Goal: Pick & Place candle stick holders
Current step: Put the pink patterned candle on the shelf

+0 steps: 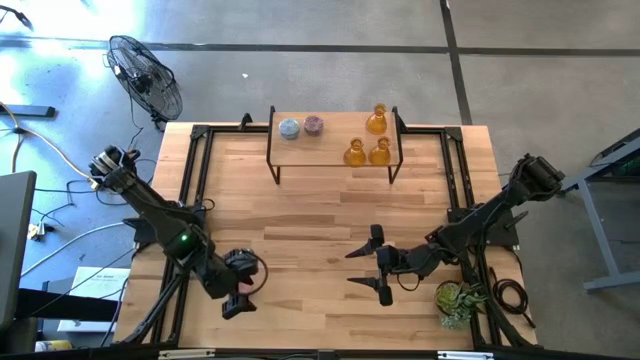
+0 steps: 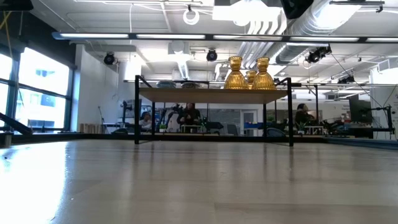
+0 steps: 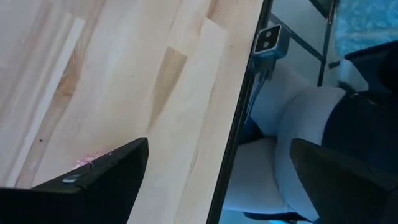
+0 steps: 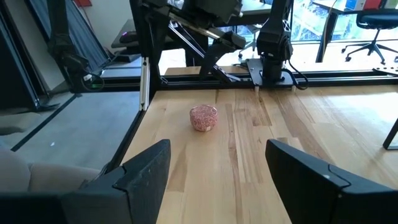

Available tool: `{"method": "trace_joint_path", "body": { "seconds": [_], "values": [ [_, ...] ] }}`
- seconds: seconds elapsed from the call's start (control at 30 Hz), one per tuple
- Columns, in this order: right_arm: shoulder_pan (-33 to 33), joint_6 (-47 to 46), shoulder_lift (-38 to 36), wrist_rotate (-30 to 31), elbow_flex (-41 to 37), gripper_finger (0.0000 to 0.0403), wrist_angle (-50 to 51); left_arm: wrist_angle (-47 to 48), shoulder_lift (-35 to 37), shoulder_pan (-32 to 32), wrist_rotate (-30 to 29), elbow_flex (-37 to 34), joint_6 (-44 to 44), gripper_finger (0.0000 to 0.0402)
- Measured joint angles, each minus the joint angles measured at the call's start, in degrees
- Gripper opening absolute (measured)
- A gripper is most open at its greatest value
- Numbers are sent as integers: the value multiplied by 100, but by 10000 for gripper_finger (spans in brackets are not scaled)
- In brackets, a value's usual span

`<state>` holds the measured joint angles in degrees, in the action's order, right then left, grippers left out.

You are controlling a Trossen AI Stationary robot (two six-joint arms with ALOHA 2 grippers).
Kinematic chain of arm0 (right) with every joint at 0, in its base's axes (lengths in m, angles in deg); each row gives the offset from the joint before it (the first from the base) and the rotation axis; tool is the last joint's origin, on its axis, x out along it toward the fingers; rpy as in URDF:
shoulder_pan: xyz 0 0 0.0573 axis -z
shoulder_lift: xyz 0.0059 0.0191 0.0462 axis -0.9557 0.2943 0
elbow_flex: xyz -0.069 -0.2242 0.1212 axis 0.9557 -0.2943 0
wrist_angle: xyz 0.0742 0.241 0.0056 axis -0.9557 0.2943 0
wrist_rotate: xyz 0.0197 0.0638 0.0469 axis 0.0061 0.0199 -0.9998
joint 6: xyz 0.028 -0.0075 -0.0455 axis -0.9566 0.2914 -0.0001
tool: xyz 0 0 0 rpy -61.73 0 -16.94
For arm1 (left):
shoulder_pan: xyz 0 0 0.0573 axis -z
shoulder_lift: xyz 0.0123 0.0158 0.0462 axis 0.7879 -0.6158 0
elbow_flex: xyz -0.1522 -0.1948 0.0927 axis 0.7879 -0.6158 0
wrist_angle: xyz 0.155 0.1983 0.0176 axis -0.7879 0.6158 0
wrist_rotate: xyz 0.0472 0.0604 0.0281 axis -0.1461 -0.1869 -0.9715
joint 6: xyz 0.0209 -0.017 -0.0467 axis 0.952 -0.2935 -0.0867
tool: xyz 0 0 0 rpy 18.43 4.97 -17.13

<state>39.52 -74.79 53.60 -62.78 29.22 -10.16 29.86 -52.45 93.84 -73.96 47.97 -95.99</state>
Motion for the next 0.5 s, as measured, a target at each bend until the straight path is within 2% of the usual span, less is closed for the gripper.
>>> {"method": "trace_joint_path", "body": {
  "seconds": [0.5],
  "values": [
    [38,-10,0,24,0,259,-58,-118,0,15,-152,0,-120,386]
  ]
}}
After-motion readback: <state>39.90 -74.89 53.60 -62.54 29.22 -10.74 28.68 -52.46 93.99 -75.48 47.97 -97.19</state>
